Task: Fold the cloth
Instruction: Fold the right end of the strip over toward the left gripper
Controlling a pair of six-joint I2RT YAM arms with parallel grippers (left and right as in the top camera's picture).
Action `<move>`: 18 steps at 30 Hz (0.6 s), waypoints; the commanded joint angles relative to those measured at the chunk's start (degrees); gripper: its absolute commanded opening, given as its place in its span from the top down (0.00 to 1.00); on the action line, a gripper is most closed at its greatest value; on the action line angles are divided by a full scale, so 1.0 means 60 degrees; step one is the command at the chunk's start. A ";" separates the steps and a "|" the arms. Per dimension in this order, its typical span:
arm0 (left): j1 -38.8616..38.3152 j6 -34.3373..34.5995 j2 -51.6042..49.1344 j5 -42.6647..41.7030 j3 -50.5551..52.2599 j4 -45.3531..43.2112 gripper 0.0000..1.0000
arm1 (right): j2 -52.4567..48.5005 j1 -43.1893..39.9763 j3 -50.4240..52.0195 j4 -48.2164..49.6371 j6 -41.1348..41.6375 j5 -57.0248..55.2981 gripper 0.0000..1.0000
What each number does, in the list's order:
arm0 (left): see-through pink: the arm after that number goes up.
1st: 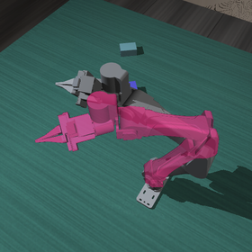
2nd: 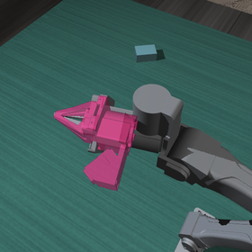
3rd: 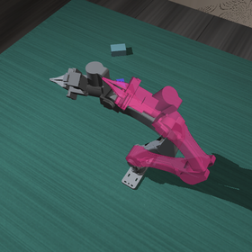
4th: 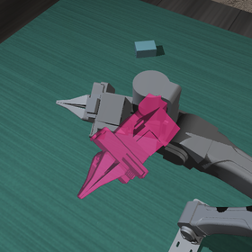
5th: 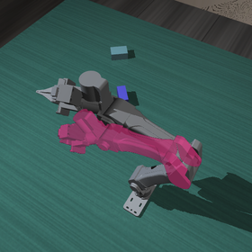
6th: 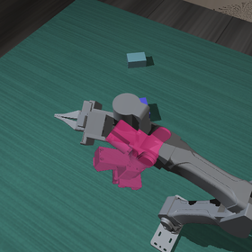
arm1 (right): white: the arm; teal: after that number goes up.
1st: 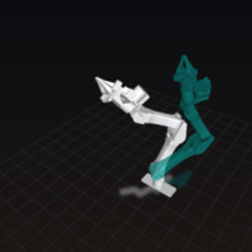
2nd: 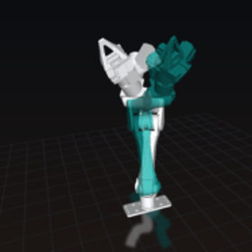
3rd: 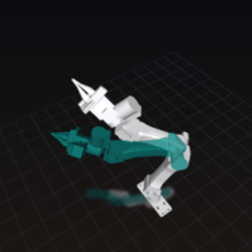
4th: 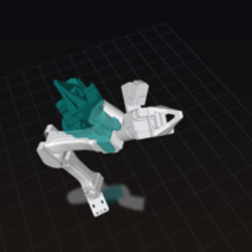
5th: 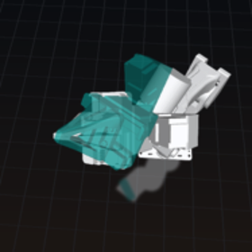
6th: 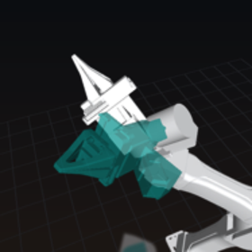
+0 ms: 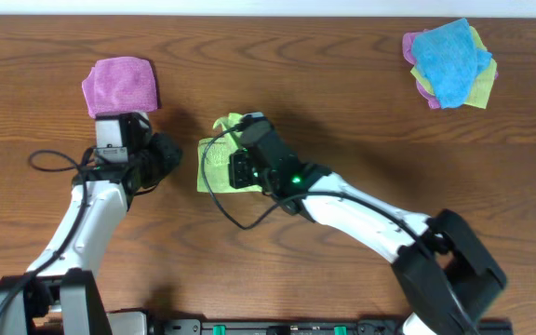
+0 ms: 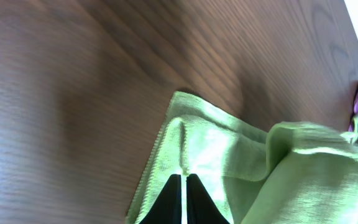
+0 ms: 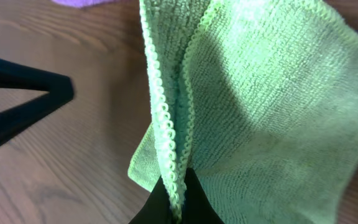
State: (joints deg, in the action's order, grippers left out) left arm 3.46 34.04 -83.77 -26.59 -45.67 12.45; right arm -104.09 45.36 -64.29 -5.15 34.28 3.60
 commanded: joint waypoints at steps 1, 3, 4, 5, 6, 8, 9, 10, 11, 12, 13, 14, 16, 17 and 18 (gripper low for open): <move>0.0346 -0.0361 0.0222 0.0058 -0.0044 0.0175 0.94 | -0.0364 0.0277 -0.0543 -0.0262 -0.0095 -0.0033 0.99; 0.0535 -0.0364 0.0259 0.0011 -0.0044 0.0259 0.94 | -0.0448 0.0375 -0.0557 -0.0251 -0.0091 -0.0033 0.99; 0.0608 -0.0364 0.0273 0.0004 -0.0044 0.0302 0.94 | -0.0481 0.0415 -0.0557 -0.0251 -0.0091 -0.0033 0.99; 0.0663 -0.0364 0.0291 0.0004 -0.0044 0.0328 0.94 | -0.0514 0.0459 -0.0557 -0.0251 -0.0091 -0.0036 0.99; 0.0714 -0.0364 0.0306 0.0000 -0.0044 0.0350 0.94 | -0.0565 0.0495 -0.0557 -0.0251 -0.0091 -0.0036 0.99; 0.0783 -0.0393 0.0342 -0.0004 -0.0044 0.0382 0.94 | -0.0739 0.0561 -0.0561 -0.0240 -0.0084 -0.0029 0.99; 0.0816 -0.0397 0.0361 -0.0004 -0.0044 0.0397 0.94 | -0.0827 0.0579 -0.0565 -0.0215 -0.0084 -0.0015 0.99; 0.0827 -0.0397 0.0379 -0.0004 -0.0044 0.0397 0.94 | -0.0922 0.0583 -0.0565 -0.0193 -0.0084 0.0025 0.99; 0.0834 -0.0401 0.0390 -0.0004 -0.0044 0.0397 0.94 | -0.0969 0.0619 -0.0568 -0.0153 -0.0084 0.0062 0.99; 0.0838 -0.0401 0.0393 0.0000 -0.0044 0.0404 0.94 | -0.1042 0.0645 -0.0572 -0.0113 -0.0084 0.0058 0.99; 0.0845 -0.0401 0.0397 -0.0004 -0.0044 0.0408 0.94 | -0.1082 0.0692 -0.0583 -0.0066 -0.0087 0.0058 0.99; 0.0860 -0.0401 0.0408 -0.0004 -0.0044 0.0430 0.94 | -0.1129 0.0718 -0.0586 -0.0029 -0.0084 0.0058 0.99; 0.0860 -0.0401 0.0430 -0.0004 -0.0044 0.0455 0.94 | -0.1166 0.0758 -0.0590 0.0051 -0.0091 0.0055 0.99; 0.0860 -0.0401 0.0430 -0.0004 -0.0044 0.0455 0.94 | -0.1209 0.0776 -0.0590 0.0146 -0.0091 0.0055 0.99; 0.0860 -0.0397 0.0430 -0.0004 -0.0044 0.0459 0.94 | -0.1253 0.0794 -0.0590 0.0259 -0.0087 0.0066 0.99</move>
State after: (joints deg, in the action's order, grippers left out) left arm 8.25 32.73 -82.21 -26.61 -45.67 15.03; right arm -110.76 48.82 -66.70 -4.40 34.09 3.86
